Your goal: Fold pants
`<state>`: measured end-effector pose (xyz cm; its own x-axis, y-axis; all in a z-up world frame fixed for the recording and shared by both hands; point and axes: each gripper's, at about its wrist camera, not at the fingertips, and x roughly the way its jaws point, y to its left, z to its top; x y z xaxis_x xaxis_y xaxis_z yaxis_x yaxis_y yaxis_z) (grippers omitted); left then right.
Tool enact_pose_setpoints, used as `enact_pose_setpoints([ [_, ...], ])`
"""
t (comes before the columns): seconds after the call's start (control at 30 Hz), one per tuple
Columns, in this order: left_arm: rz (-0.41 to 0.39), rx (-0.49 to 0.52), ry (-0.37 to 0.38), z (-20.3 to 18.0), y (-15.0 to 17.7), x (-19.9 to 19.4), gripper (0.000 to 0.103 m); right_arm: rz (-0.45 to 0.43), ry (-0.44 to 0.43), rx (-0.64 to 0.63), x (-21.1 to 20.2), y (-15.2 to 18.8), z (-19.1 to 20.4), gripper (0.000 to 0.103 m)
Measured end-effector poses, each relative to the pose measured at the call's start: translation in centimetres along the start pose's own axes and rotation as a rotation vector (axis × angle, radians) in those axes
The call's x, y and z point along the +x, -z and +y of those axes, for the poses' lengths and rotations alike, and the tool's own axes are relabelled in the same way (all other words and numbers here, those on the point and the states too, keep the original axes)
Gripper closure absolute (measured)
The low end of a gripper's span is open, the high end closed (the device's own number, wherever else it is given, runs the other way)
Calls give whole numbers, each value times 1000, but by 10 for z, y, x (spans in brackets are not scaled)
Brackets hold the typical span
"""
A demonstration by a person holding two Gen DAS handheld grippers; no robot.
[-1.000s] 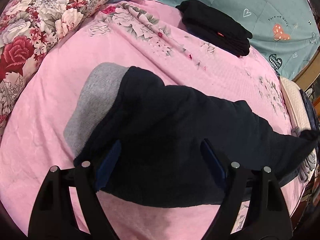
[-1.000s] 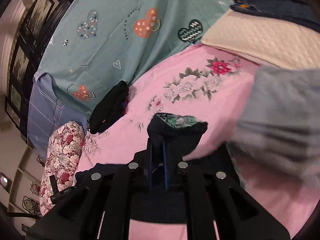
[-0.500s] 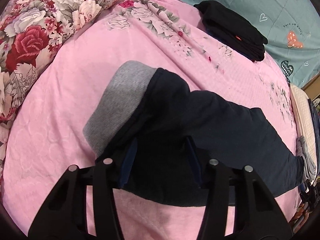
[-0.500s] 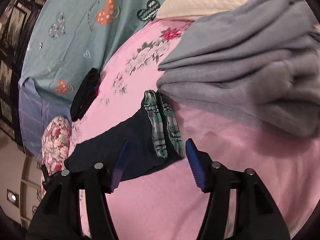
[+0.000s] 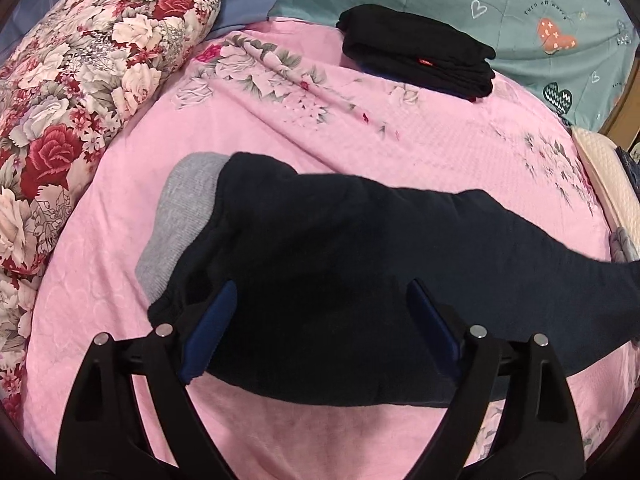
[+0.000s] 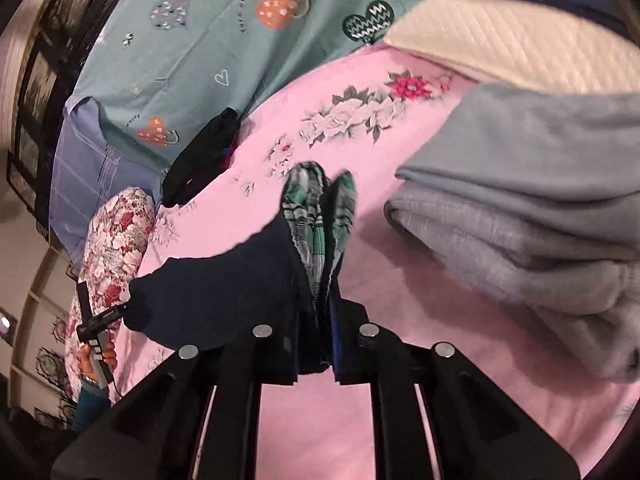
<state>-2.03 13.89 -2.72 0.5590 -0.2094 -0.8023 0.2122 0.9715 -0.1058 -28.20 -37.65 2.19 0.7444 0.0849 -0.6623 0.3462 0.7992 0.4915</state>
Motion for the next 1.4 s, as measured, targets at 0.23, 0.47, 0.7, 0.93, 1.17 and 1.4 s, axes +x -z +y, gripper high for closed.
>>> enact_pose_setpoints([
  [0.23, 23, 47, -52, 4, 10, 12, 13, 28, 285, -138, 12, -6, 21, 73],
  [0.47, -22, 46, -29, 10, 10, 4, 10, 132, -125, -518, 109, -52, 172, 44],
  [0.7, 22, 121, -103, 10, 23, 14, 9, 439, -343, -742, 278, -47, 279, 44],
  [0.93, 28, 123, -94, 17, 28, 9, 9, 710, -514, -798, 335, -46, 289, 44],
  [1.17, 39, 101, -88, 18, 25, 17, 3, 820, -779, -799, 328, -36, 312, 44],
  [1.4, 38, 88, -95, 18, 25, 20, 2, 735, -762, -527, 359, -48, 313, 38],
])
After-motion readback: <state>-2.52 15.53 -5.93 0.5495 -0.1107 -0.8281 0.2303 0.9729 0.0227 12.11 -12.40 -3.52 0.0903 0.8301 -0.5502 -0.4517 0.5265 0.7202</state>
